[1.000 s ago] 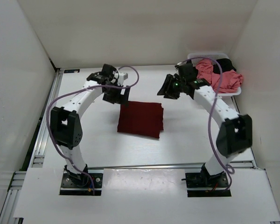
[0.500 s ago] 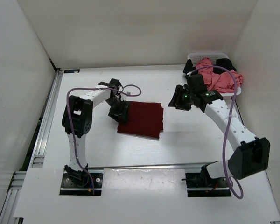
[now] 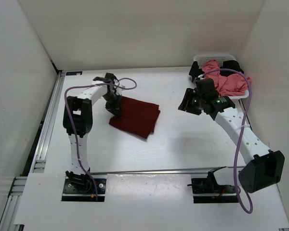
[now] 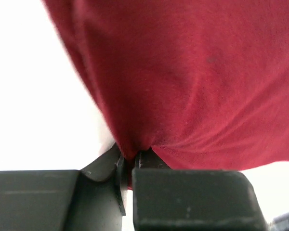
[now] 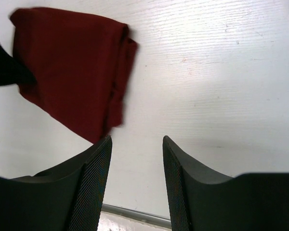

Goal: Fold and stack the t-shirts
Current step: Put the neatly folded tshirt into the corner of the board with the left arm

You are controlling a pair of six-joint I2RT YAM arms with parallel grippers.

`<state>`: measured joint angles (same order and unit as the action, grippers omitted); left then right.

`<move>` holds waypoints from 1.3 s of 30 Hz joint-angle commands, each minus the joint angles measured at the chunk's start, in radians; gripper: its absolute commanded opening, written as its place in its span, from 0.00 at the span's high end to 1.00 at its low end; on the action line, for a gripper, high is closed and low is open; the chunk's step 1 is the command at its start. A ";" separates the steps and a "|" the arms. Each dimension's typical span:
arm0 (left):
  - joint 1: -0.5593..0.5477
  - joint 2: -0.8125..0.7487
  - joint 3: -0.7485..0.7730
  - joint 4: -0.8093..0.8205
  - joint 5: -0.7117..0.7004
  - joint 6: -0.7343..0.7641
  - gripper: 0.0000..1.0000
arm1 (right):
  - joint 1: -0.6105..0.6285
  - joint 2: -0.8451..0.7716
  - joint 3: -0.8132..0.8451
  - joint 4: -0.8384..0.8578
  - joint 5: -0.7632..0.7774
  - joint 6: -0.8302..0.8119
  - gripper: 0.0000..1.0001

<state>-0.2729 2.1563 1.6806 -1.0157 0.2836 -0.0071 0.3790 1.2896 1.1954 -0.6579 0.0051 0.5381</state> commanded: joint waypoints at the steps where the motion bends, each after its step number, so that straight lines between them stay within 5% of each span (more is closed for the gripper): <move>1: 0.124 -0.023 0.068 0.044 -0.211 0.007 0.90 | -0.005 0.002 0.001 -0.005 0.026 -0.020 0.49; 18: 0.472 0.322 0.600 0.176 -0.521 0.007 0.90 | -0.005 0.169 0.107 -0.048 0.004 -0.059 0.49; 39: 0.546 0.472 0.780 0.410 -0.615 0.007 0.90 | -0.005 0.258 0.165 -0.106 0.013 -0.079 0.49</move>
<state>0.2607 2.6469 2.4439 -0.6586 -0.2985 0.0010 0.3790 1.5467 1.3041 -0.7498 0.0162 0.4774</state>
